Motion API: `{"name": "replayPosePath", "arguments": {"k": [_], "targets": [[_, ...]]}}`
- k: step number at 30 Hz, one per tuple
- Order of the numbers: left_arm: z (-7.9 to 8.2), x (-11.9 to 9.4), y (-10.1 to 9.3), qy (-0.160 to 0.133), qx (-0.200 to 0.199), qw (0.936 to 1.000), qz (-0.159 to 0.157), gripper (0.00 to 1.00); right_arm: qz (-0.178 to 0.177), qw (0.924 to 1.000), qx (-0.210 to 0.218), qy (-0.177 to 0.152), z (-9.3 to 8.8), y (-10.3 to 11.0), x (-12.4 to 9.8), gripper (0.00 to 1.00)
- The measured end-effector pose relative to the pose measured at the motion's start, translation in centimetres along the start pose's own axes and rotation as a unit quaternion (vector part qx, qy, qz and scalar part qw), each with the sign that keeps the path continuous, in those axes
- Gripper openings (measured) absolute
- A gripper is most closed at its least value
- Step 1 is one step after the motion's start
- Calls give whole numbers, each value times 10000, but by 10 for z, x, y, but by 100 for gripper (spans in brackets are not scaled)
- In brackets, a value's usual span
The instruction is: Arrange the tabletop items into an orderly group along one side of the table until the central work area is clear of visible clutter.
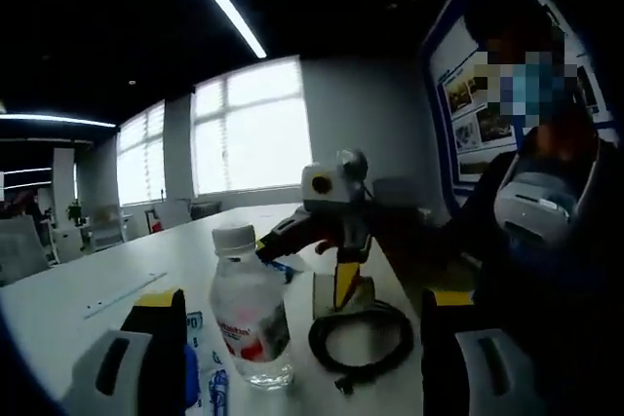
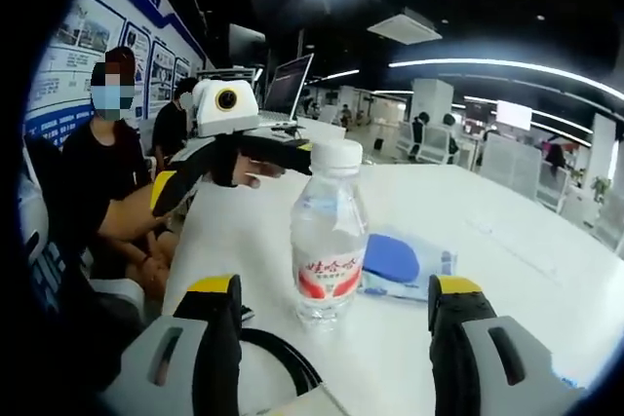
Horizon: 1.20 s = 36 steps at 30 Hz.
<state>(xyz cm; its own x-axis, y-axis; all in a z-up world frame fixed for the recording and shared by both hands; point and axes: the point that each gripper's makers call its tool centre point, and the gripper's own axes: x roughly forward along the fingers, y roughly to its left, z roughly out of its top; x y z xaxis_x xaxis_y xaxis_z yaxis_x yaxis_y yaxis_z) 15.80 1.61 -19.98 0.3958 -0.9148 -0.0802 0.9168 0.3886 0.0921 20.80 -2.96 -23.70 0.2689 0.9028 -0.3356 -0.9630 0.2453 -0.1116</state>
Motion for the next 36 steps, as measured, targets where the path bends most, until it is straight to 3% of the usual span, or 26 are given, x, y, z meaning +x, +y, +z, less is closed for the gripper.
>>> {"name": "replayPosePath", "arguments": {"k": [4,8,10,15,18,22,25,32,36], "targets": [[10,-9,4,-361,-233,9981,438,100,63,9999,25,-84,1,0,7,70],[7,-19,14,-297,-442,9932,1033,100,218,9995,95,-187,4,3,14,70],[5,-23,17,-218,-392,9919,1185,100,316,9990,158,-267,7,4,18,69],[6,-30,11,-195,-249,9909,1310,100,451,9986,108,-243,9,7,28,62],[10,-34,4,-235,-187,9907,1326,100,590,9982,-63,-103,6,10,33,51],[9,-39,-5,-200,-115,9910,1320,100,653,9978,15,-129,7,9,40,49],[9,-45,-9,-237,-80,9894,1432,100,712,9974,96,-92,4,10,43,37],[10,-58,-15,-226,25,9851,1705,100,328,9991,269,-40,5,10,42,36],[5,-61,-16,-114,102,9815,1907,100,-72,9993,350,119,4,10,41,36]]}}
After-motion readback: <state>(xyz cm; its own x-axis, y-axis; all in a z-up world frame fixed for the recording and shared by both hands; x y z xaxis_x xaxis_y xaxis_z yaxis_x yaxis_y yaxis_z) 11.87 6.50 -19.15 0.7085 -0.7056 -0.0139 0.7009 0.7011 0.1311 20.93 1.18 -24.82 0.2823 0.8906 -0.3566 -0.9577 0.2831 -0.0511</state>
